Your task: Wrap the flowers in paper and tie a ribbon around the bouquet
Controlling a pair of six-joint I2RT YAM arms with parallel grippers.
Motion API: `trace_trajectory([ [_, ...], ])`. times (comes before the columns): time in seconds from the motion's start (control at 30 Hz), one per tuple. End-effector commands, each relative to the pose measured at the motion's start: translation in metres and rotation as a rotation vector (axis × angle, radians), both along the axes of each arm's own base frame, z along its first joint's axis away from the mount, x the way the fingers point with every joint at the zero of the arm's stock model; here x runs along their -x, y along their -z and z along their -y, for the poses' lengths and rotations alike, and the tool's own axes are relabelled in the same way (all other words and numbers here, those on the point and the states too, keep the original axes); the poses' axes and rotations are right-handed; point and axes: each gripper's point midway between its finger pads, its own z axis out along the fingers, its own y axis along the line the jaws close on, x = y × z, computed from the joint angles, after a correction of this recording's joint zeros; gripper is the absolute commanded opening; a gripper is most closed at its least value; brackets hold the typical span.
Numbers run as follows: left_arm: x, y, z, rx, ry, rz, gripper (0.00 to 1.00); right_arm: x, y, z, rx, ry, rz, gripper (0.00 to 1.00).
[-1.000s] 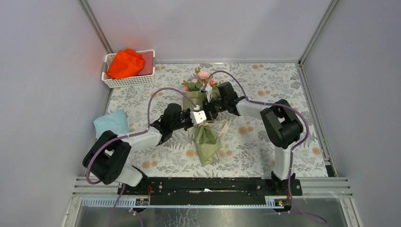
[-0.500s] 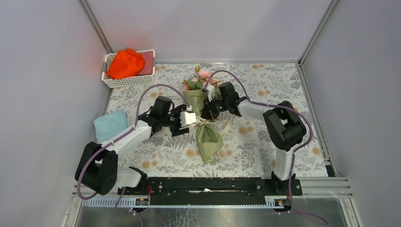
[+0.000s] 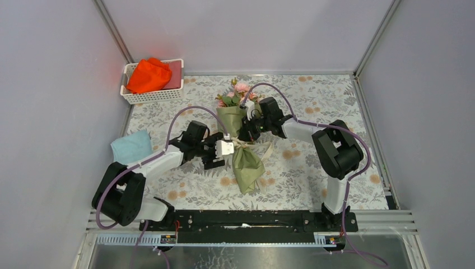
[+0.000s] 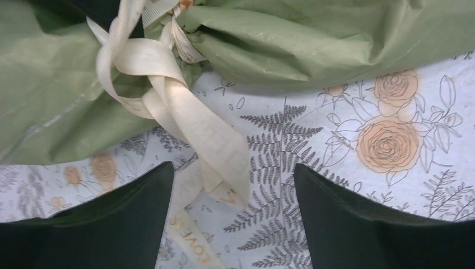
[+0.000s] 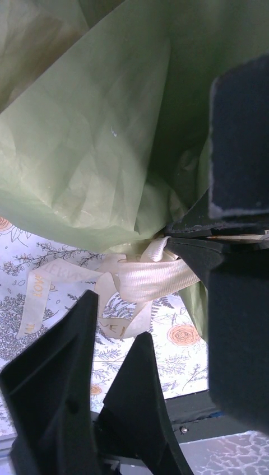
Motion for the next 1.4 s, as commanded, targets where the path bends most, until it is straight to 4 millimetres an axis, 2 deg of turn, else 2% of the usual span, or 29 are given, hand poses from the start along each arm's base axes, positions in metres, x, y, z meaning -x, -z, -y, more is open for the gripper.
trace_trajectory([
  [0.0,-0.008,0.001,0.007,0.025,0.004,0.044,0.77,-0.007,-0.029,-0.004,-0.037,0.016,0.082,0.0],
  [0.17,-0.01,0.008,0.004,-0.009,0.044,0.106,0.44,-0.01,-0.034,-0.004,-0.043,0.034,0.083,0.0],
  [0.23,-0.018,0.006,0.005,-0.008,0.044,0.152,0.27,-0.011,-0.036,-0.004,-0.038,0.053,0.078,0.0],
  [0.3,-0.024,0.003,0.005,-0.009,0.04,0.185,0.06,-0.013,-0.041,-0.001,-0.03,0.069,0.097,0.0],
  [0.33,-0.027,0.002,0.005,-0.012,0.036,0.195,0.0,-0.015,-0.044,0.002,-0.019,0.08,0.112,0.0],
  [0.5,-0.032,-0.002,-0.002,-0.035,0.017,0.215,0.0,-0.027,-0.057,0.024,0.07,0.179,0.21,0.0],
  [0.63,-0.031,0.0,-0.01,-0.056,0.01,0.214,0.0,-0.034,-0.055,0.053,0.167,0.291,0.236,0.0],
  [0.83,-0.034,0.002,-0.022,-0.07,-0.019,0.236,0.0,-0.023,-0.034,0.112,0.319,0.42,0.17,0.0],
  [1.03,-0.047,0.007,-0.036,-0.105,-0.019,0.319,0.0,-0.002,0.002,0.151,0.4,0.512,-0.001,0.0],
  [1.17,-0.051,0.014,-0.05,-0.142,-0.005,0.337,0.0,0.001,0.022,0.184,0.421,0.641,-0.097,0.0],
  [1.37,-0.056,0.025,-0.075,-0.186,-0.012,0.354,0.0,0.009,0.052,0.217,0.442,0.759,-0.249,0.0],
])
